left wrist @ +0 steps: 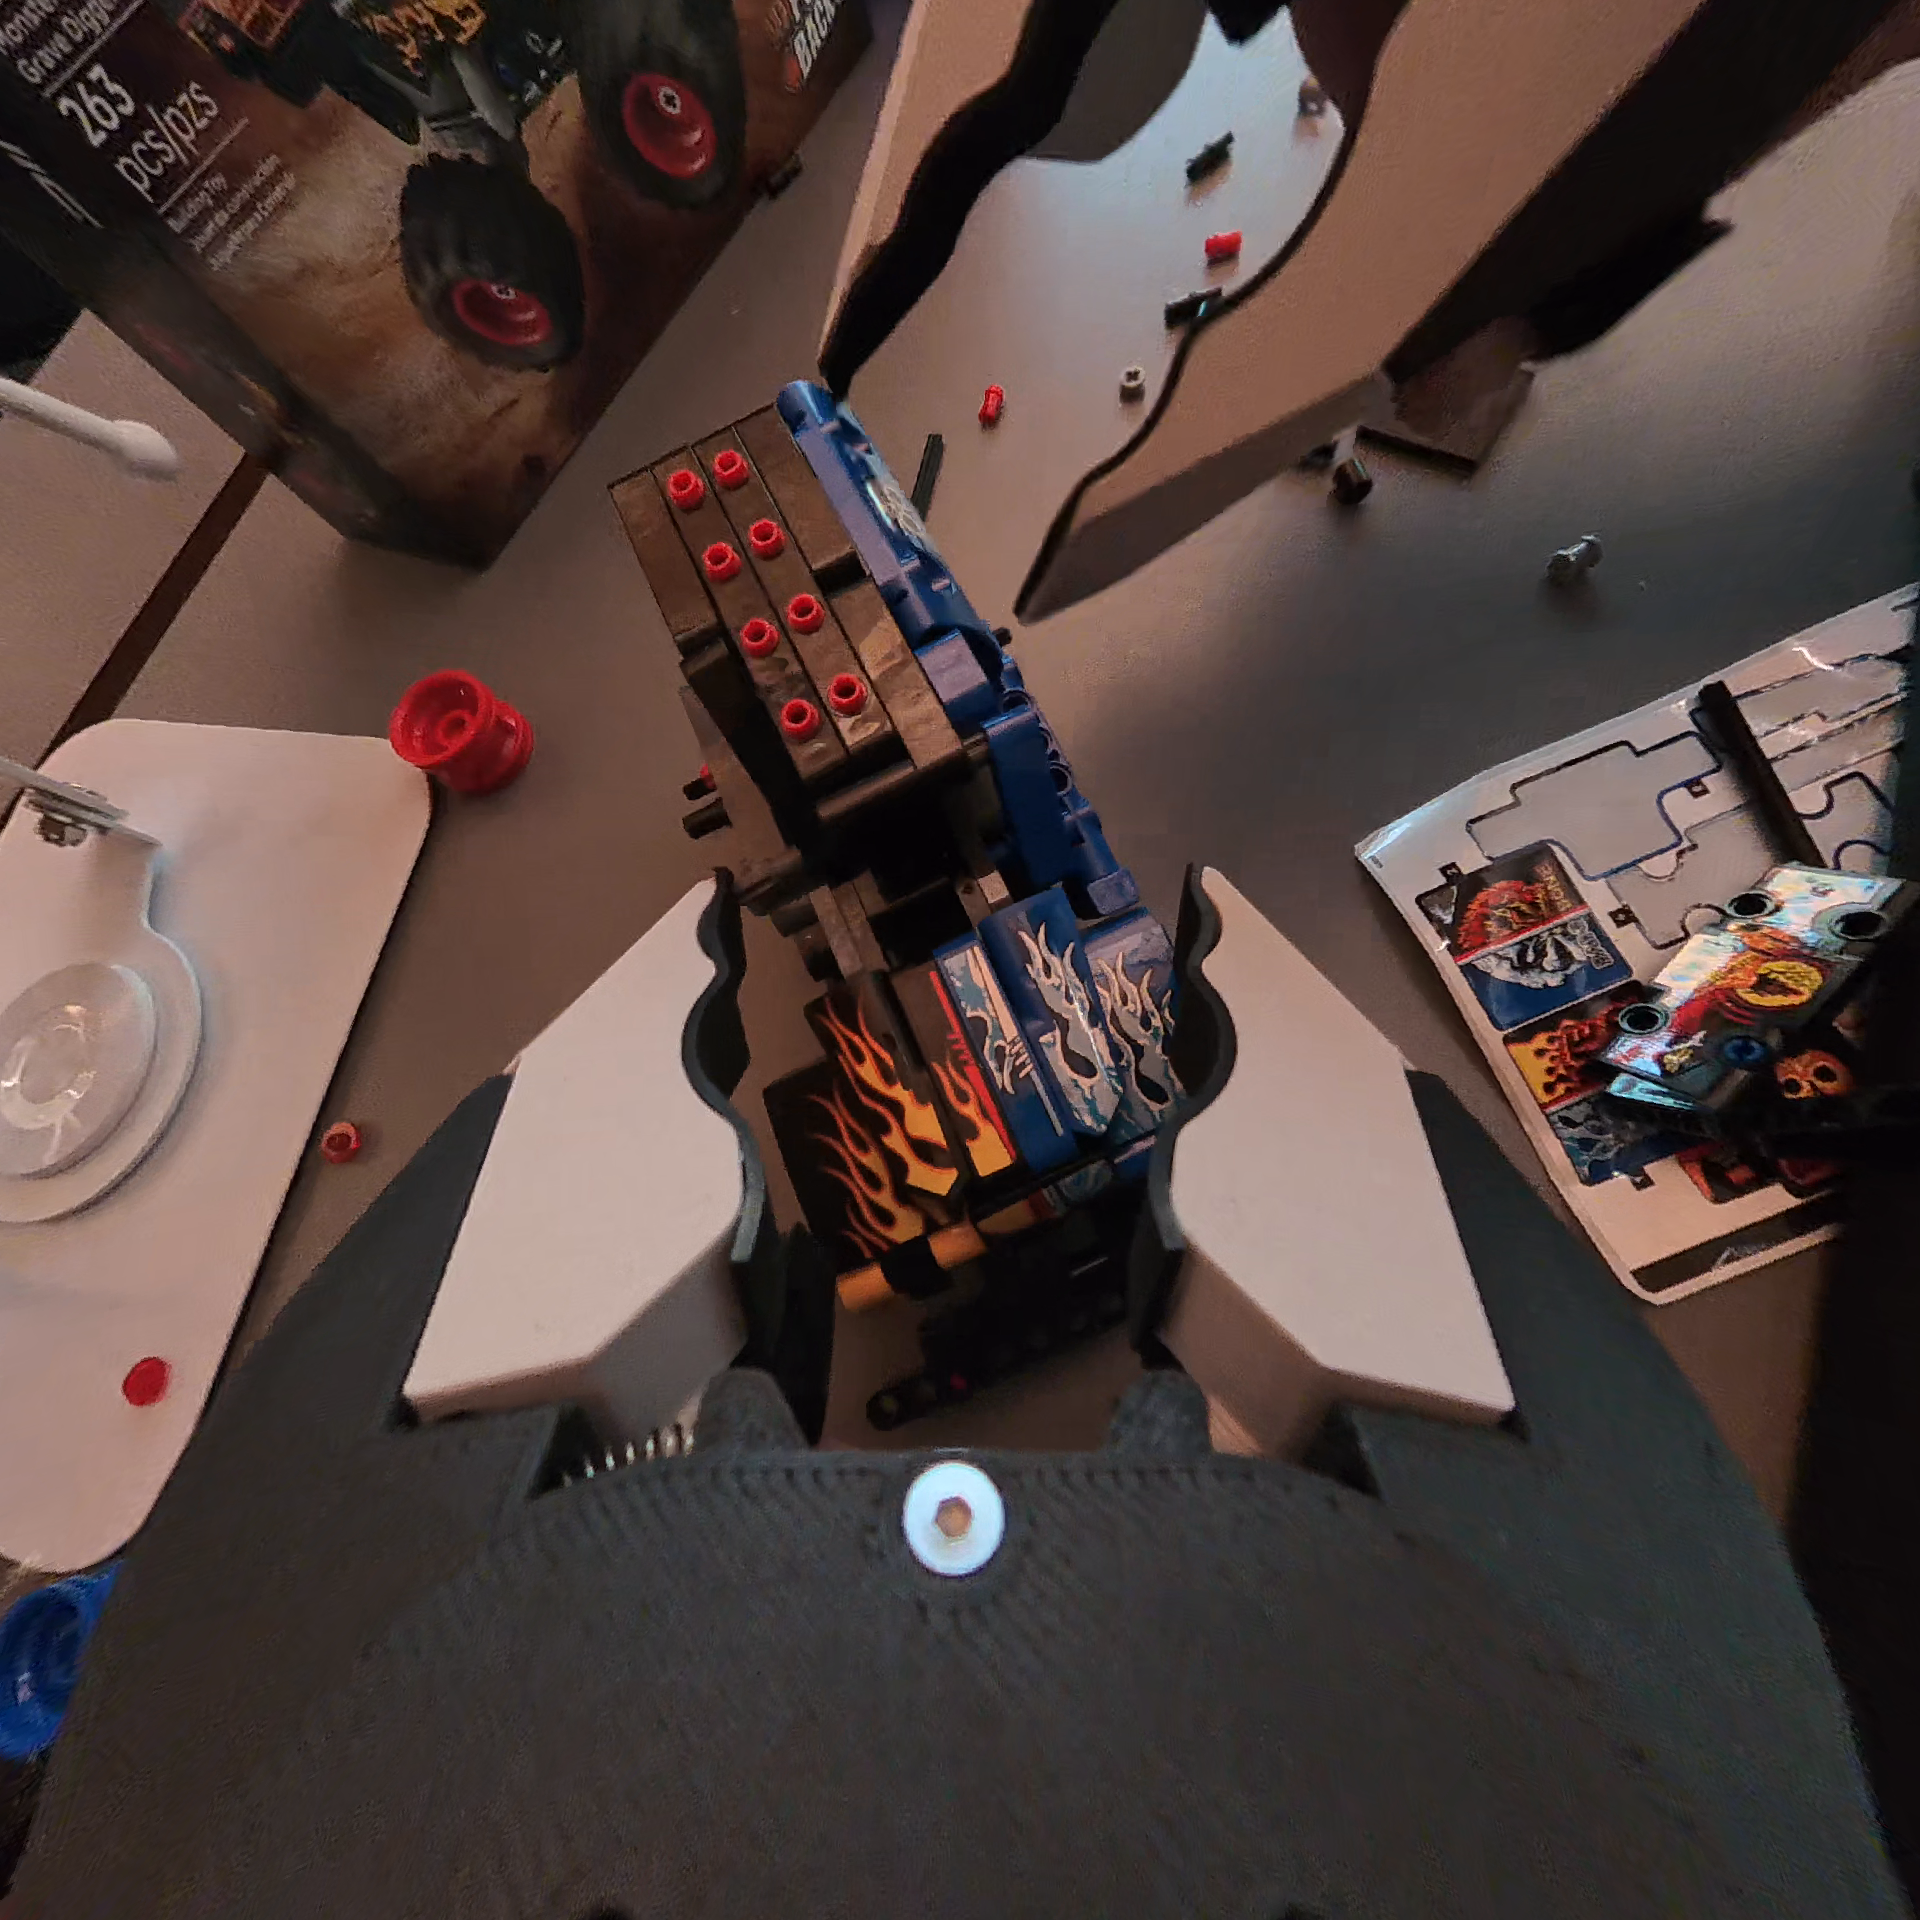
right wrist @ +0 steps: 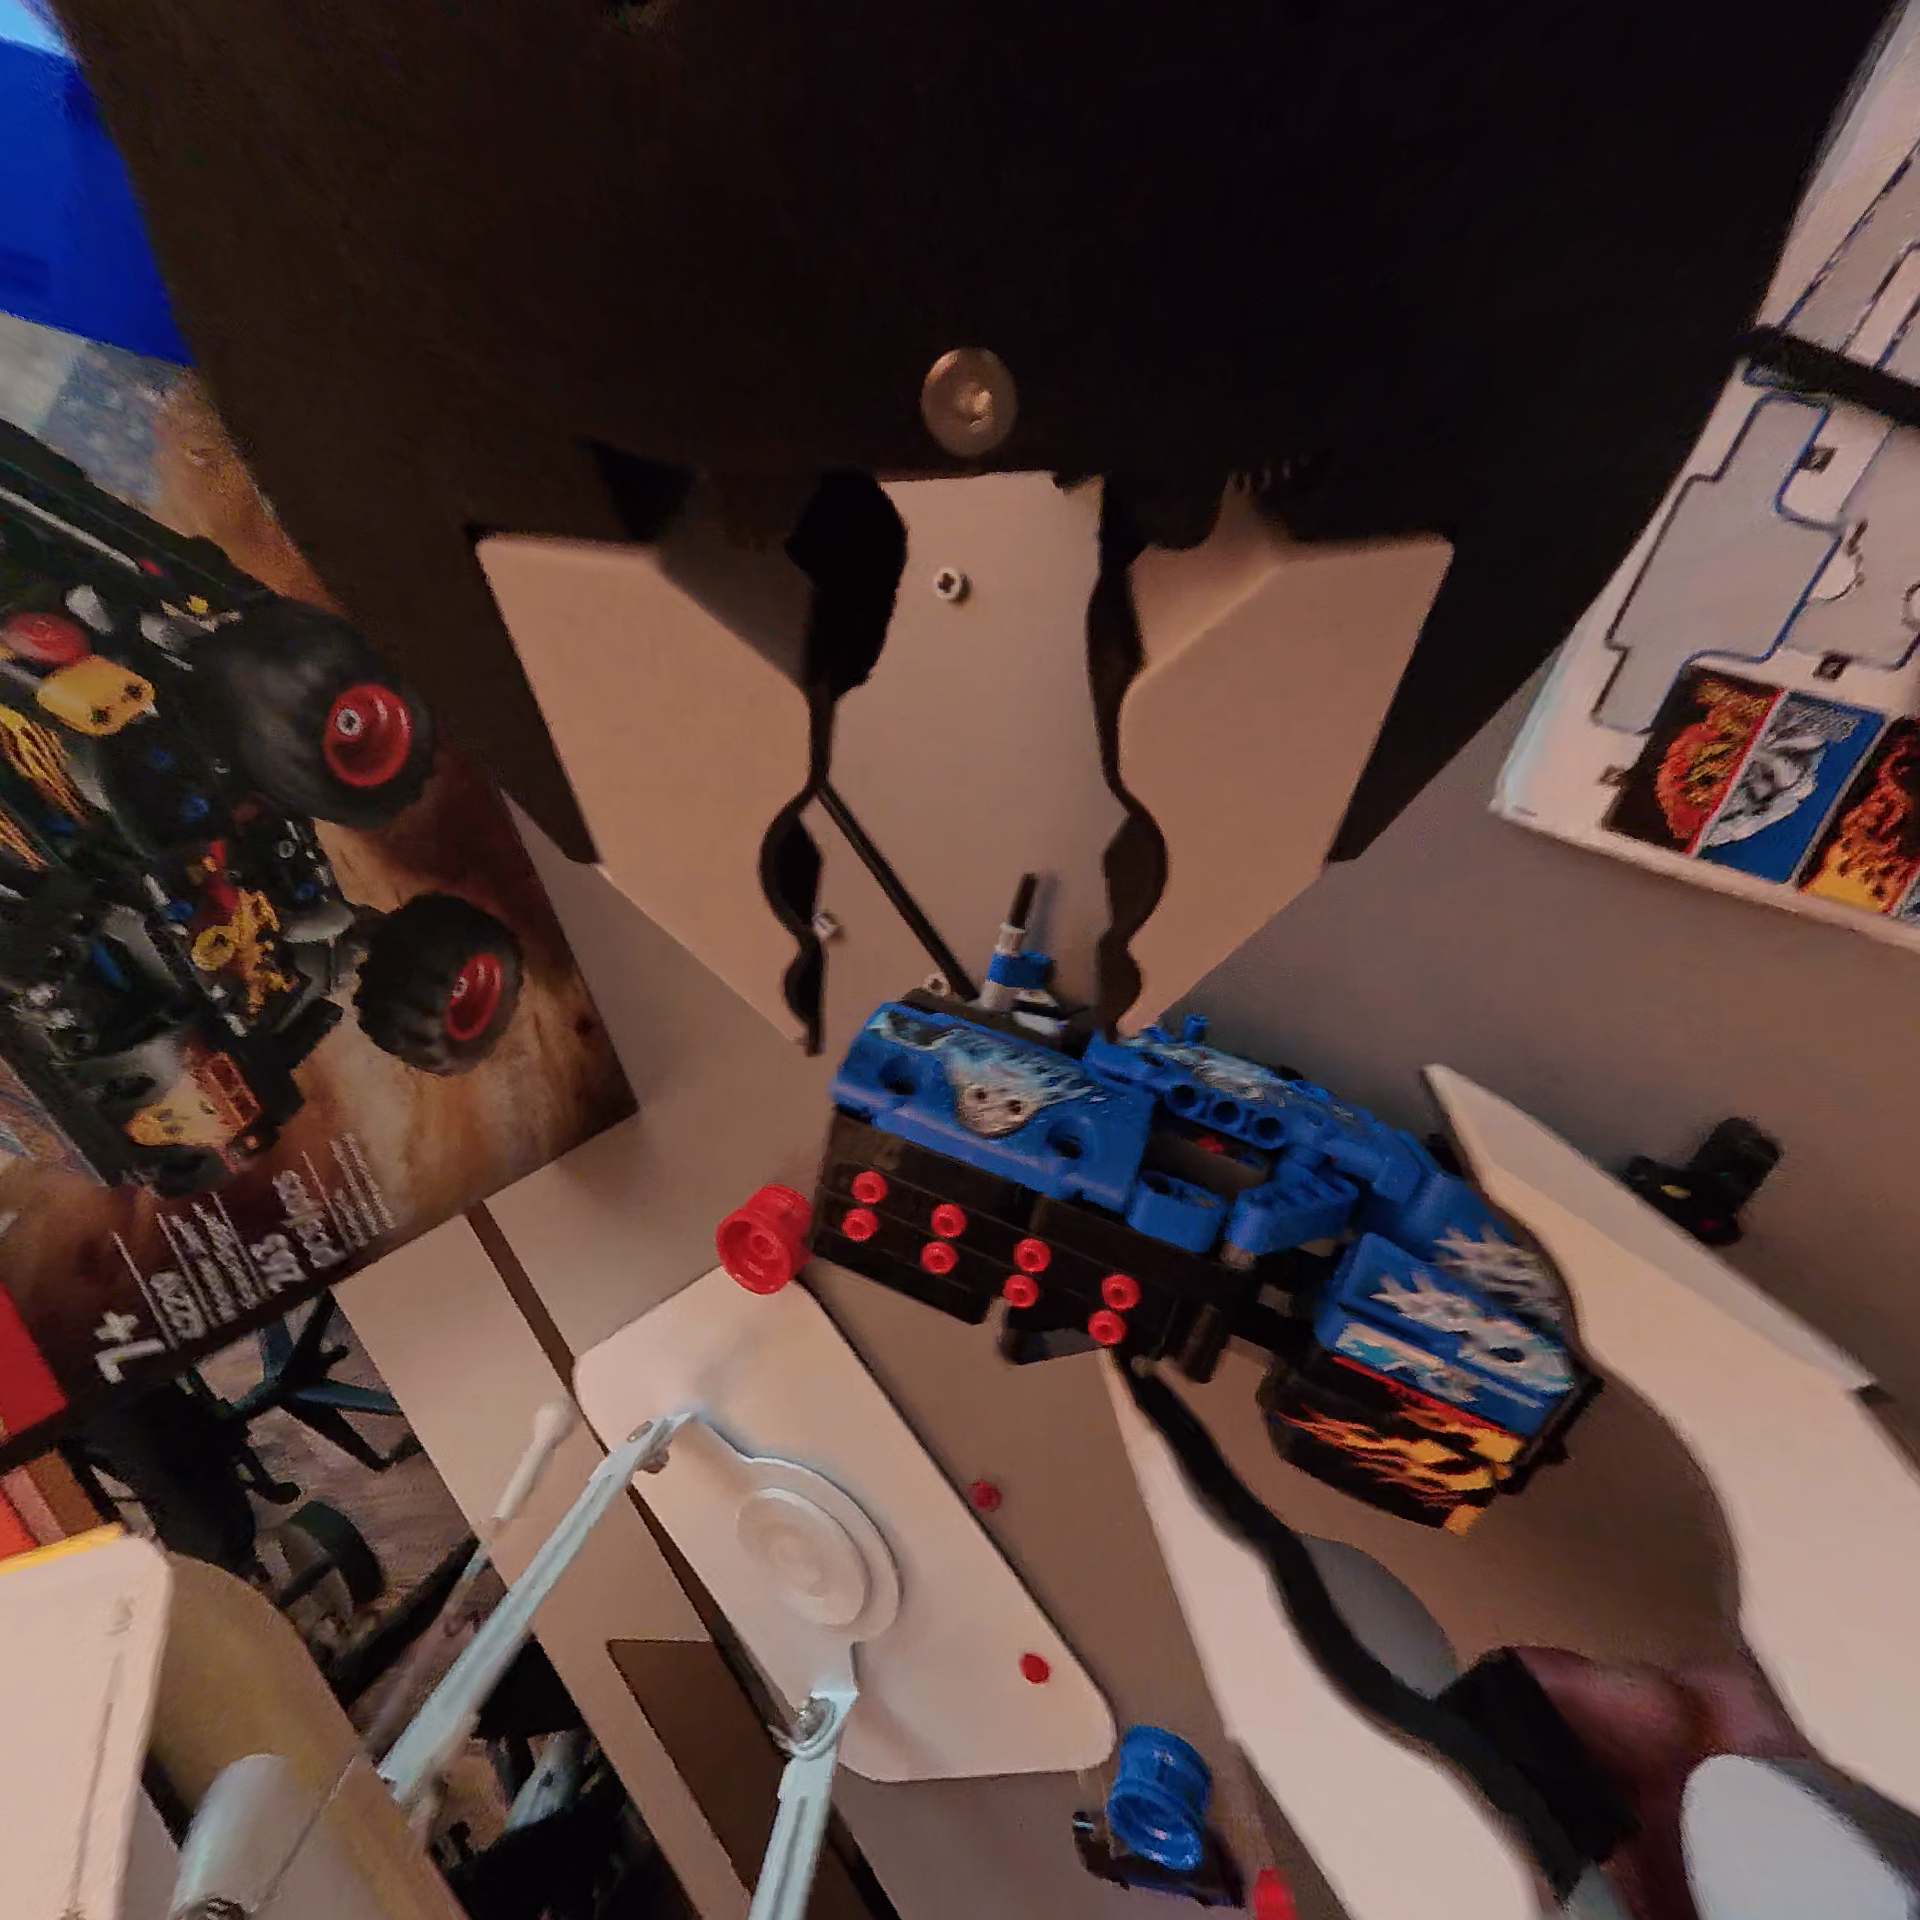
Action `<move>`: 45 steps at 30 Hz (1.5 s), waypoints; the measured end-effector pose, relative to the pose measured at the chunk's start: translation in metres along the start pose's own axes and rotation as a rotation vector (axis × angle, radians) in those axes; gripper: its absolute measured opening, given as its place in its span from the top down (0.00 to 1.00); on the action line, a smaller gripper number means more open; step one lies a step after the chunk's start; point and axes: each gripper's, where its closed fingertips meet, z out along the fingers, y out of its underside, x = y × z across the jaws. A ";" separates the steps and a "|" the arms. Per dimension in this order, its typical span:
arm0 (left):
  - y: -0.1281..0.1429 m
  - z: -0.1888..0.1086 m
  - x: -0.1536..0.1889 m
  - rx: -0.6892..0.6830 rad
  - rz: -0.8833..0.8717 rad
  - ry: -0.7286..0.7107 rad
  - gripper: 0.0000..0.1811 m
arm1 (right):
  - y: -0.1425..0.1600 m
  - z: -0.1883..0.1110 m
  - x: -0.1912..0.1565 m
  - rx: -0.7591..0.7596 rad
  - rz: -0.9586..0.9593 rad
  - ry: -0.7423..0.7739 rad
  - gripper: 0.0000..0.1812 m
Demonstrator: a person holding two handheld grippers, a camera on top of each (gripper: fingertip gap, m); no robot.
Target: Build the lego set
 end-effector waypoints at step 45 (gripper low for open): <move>0.003 -0.012 -0.015 -0.011 0.076 -0.036 0.73 | -0.009 0.015 -0.015 0.028 0.168 -0.084 0.77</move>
